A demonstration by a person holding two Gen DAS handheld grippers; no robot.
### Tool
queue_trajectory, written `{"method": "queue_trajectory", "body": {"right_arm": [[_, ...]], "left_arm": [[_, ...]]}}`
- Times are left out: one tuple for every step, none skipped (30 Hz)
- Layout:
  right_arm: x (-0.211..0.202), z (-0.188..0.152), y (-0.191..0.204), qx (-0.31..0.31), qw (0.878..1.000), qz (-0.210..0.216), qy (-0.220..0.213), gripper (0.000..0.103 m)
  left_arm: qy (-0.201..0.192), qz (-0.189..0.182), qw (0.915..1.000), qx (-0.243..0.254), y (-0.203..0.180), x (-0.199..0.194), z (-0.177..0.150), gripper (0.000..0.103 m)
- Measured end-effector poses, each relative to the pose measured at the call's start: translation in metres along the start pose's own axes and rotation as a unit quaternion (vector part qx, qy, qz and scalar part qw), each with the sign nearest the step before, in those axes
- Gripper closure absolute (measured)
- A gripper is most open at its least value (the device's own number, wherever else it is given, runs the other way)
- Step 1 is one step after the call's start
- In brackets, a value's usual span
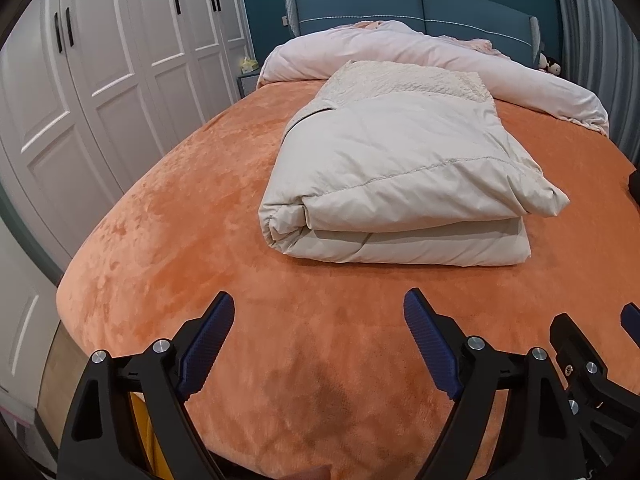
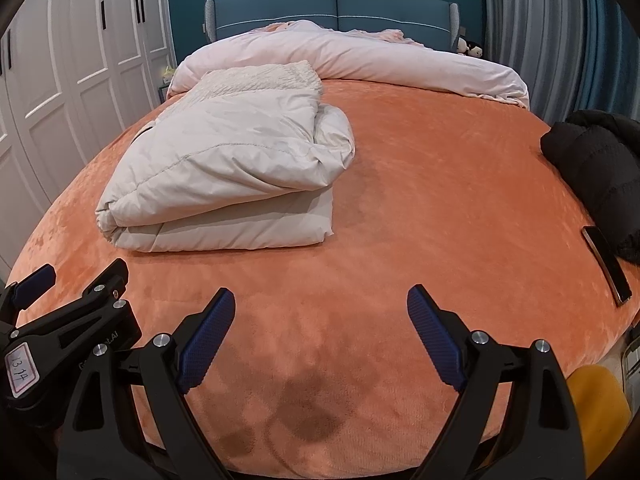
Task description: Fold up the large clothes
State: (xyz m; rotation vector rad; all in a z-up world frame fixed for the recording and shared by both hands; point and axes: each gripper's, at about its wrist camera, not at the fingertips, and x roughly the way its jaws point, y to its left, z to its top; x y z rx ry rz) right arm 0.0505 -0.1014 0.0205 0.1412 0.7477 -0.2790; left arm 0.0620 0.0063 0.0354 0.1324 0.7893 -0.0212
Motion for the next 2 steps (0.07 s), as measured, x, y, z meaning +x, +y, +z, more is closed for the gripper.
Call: {"method": "queue_trajectory", "body": {"right_arm": [[0.0001, 0.0006, 0.0, 0.002, 1.0, 0.0, 0.0, 0.018], [0.0003, 0.0009, -0.0001, 0.003, 1.0, 0.0, 0.0, 0.018]], "left_arm": [[0.0, -0.001, 1.0, -0.001, 0.0001, 0.0, 0.0002, 0.02], [0.0, -0.001, 1.0, -0.001, 0.0002, -0.0001, 0.0008, 0.02]]}}
